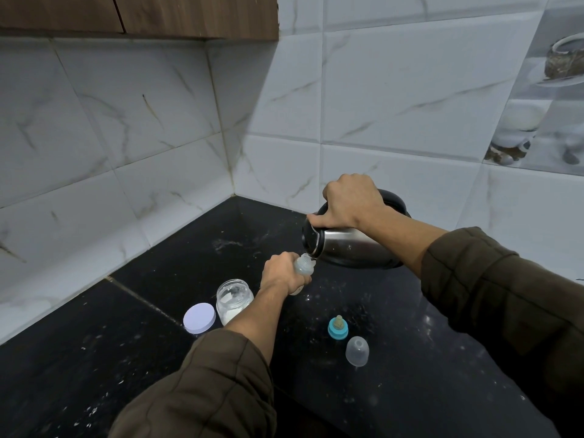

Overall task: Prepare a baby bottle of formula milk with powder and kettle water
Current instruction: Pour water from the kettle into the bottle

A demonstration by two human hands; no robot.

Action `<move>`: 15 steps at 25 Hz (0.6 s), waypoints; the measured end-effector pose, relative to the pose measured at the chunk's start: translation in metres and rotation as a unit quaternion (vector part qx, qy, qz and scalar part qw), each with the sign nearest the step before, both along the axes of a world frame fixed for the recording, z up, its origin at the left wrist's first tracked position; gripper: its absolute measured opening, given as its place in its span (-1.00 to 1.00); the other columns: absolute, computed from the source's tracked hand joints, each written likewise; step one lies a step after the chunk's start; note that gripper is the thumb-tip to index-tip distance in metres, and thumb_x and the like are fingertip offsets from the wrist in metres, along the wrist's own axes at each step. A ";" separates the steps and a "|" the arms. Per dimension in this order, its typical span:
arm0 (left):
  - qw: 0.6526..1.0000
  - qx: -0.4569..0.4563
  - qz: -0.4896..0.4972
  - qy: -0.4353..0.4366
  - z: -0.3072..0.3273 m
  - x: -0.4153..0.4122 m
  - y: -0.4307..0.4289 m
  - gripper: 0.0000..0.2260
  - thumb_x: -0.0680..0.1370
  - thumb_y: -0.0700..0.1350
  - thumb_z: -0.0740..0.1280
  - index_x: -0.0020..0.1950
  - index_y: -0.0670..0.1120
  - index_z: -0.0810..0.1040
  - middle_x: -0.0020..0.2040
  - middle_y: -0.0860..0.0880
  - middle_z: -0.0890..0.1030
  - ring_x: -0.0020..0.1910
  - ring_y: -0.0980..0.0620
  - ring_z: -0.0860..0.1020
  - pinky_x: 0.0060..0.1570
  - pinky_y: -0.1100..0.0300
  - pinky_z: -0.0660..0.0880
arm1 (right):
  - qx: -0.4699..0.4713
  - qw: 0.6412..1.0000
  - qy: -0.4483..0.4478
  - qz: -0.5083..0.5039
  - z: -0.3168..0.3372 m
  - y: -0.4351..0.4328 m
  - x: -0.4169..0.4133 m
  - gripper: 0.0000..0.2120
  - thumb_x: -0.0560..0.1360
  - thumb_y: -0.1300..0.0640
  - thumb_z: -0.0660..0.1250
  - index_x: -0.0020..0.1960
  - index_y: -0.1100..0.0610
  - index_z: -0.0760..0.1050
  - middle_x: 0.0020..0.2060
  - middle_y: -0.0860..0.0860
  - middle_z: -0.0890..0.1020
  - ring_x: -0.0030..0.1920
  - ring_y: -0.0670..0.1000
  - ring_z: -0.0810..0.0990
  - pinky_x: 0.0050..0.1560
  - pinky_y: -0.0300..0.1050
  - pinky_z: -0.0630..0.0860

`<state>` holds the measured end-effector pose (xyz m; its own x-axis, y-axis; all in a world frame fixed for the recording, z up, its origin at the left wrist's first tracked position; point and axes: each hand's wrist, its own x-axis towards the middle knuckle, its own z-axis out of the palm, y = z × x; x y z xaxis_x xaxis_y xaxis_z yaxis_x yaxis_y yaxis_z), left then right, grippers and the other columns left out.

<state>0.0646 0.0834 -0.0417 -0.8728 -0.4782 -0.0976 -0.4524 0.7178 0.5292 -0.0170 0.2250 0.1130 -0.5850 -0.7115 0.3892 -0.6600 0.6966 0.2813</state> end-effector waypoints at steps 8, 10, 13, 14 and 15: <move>1.000 0.006 -0.001 -0.012 -0.002 -0.003 -0.002 -0.45 0.42 0.03 0.61 0.38 0.04 0.58 0.22 -0.02 0.68 0.26 -0.04 0.60 0.31 -0.05 0.53 | 0.004 1.000 -0.001 -0.001 -0.001 -0.001 0.000 -0.43 0.40 -0.40 0.27 -0.41 0.09 0.35 -0.47 0.00 0.41 -0.41 0.08 0.42 -0.31 -0.12 0.35; 1.000 0.005 -0.002 -0.009 -0.002 -0.004 -0.002 -0.46 0.41 0.03 0.62 0.37 0.05 0.59 0.21 -0.02 0.68 0.25 -0.04 0.60 0.31 -0.05 0.53 | 0.007 1.000 -0.001 0.003 -0.001 -0.001 0.000 -0.43 0.40 -0.40 0.27 -0.41 0.09 0.34 -0.47 0.01 0.41 -0.40 0.09 0.42 -0.31 -0.12 0.35; 1.000 0.007 -0.003 -0.008 -0.003 -0.004 -0.002 -0.48 0.42 0.03 0.62 0.35 0.04 0.59 0.20 -0.01 0.68 0.24 -0.04 0.61 0.30 -0.04 0.53 | 0.006 1.000 -0.002 0.007 -0.001 -0.001 0.000 -0.43 0.40 -0.40 0.28 -0.41 0.09 0.33 -0.48 0.01 0.40 -0.40 0.10 0.43 -0.30 -0.12 0.35; 1.000 0.007 -0.002 -0.007 -0.003 -0.004 -0.002 -0.48 0.41 0.03 0.62 0.34 0.04 0.60 0.18 -0.01 0.69 0.23 -0.04 0.61 0.29 -0.03 0.54 | 0.005 1.000 -0.002 0.006 0.000 -0.001 0.000 -0.44 0.40 -0.39 0.28 -0.41 0.09 0.33 -0.48 0.01 0.40 -0.39 0.10 0.44 -0.30 -0.12 0.35; 1.000 0.007 -0.001 -0.005 -0.003 -0.003 -0.001 -0.49 0.40 0.04 0.62 0.32 0.05 0.61 0.16 -0.01 0.69 0.21 -0.04 0.62 0.27 -0.02 0.55 | 0.004 1.000 -0.003 0.006 0.000 -0.001 0.000 -0.44 0.40 -0.39 0.28 -0.41 0.09 0.34 -0.48 0.01 0.39 -0.38 0.11 0.44 -0.30 -0.12 0.35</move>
<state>0.0612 0.0819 -0.0446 -0.8731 -0.4745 -0.1124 -0.4555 0.7116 0.5349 -0.0168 0.2240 0.1126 -0.5796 -0.7214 0.3791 -0.6696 0.6867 0.2831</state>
